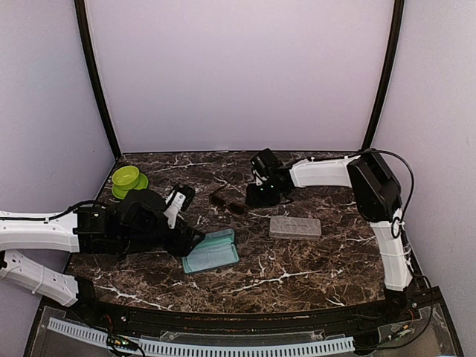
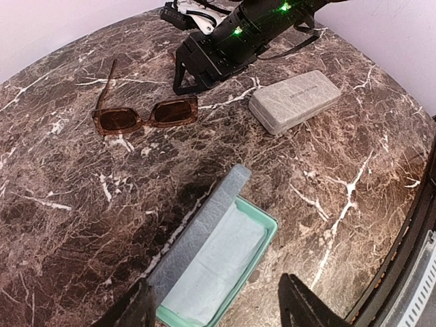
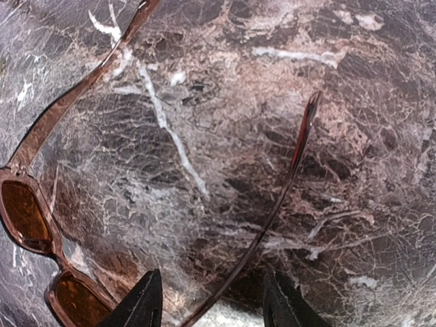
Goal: Organize the sunglasses
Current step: Pick up the sunglasses from the center of the board.
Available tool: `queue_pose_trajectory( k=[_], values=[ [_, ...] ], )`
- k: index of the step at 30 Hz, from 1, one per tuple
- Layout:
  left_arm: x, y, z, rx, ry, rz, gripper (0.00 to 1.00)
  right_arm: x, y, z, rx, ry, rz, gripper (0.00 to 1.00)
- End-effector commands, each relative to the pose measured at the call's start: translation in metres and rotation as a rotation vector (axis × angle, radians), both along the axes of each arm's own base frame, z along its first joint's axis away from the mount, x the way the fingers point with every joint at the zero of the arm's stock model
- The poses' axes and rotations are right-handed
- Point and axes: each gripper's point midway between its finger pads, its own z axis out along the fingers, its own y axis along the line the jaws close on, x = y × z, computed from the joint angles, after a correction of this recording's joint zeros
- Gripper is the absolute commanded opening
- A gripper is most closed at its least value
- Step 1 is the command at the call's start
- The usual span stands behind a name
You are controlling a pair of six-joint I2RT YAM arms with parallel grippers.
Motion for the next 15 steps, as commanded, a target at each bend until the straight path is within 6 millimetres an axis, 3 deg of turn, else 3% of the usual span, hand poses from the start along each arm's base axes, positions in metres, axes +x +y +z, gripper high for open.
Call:
queue_pose_trajectory(
  k=[1, 11, 15],
  values=[
    [0.012, 0.003, 0.005, 0.023, -0.061, 0.036, 0.64, -0.001, 0.009, -0.010, 0.017, 0.014, -0.009, 0.51],
    [0.042, -0.009, 0.027, 0.086, -0.147, 0.108, 0.65, -0.005, 0.016, -0.018, 0.046, 0.052, -0.024, 0.52],
    [0.046, -0.026, 0.032, 0.043, -0.153, 0.068, 0.65, -0.009, 0.016, -0.026, 0.030, 0.070, -0.021, 0.52]
  ],
)
